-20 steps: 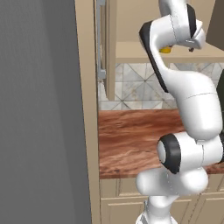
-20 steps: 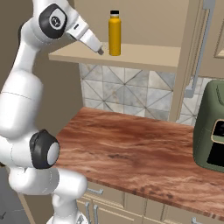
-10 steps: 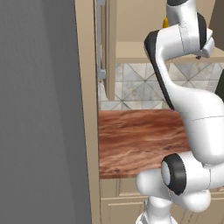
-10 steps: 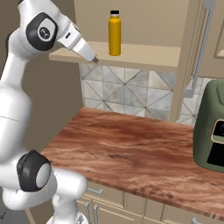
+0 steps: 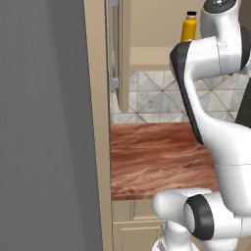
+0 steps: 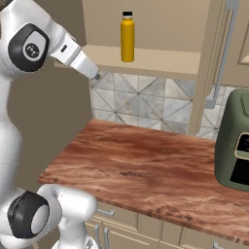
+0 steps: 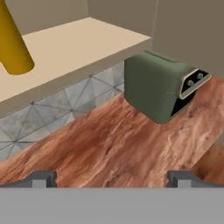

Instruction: Pick the water bottle, bottled drink from the counter and place them in the open cabinet.

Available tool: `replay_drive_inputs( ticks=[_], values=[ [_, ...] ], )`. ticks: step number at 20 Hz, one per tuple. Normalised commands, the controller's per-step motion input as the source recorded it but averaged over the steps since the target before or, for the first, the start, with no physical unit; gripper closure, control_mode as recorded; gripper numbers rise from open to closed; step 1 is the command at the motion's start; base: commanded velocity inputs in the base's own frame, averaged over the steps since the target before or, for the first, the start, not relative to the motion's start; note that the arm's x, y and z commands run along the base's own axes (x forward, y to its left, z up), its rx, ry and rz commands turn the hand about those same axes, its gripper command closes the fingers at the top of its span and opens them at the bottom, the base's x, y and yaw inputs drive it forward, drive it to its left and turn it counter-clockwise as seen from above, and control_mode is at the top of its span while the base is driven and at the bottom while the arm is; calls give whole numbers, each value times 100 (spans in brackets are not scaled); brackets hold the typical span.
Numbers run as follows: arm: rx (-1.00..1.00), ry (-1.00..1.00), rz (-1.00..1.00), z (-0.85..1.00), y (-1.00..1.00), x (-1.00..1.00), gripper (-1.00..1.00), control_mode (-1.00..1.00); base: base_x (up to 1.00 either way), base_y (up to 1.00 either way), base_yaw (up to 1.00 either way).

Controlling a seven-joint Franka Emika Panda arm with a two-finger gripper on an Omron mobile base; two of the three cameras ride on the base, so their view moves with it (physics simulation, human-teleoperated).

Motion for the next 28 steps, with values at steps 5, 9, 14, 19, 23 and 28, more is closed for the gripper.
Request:
replay_drive_inputs(
  ticks=[5,9,14,19,23,28],
  values=[
    [0,0,30,-29,17,-45,-100,-100,0,0,0],
    [2,0,30,-37,10,-41,-100,-100,0,0,0],
    [1,0,33,-40,6,-26,-100,-100,0,0,0],
    [0,0,31,-39,7,-16,-100,-100,0,0,0],
    [-10,0,21,-46,11,-3,-100,-100,0,0,0],
    [-9,0,15,-38,5,0,-100,-100,0,0,0]
  ],
)
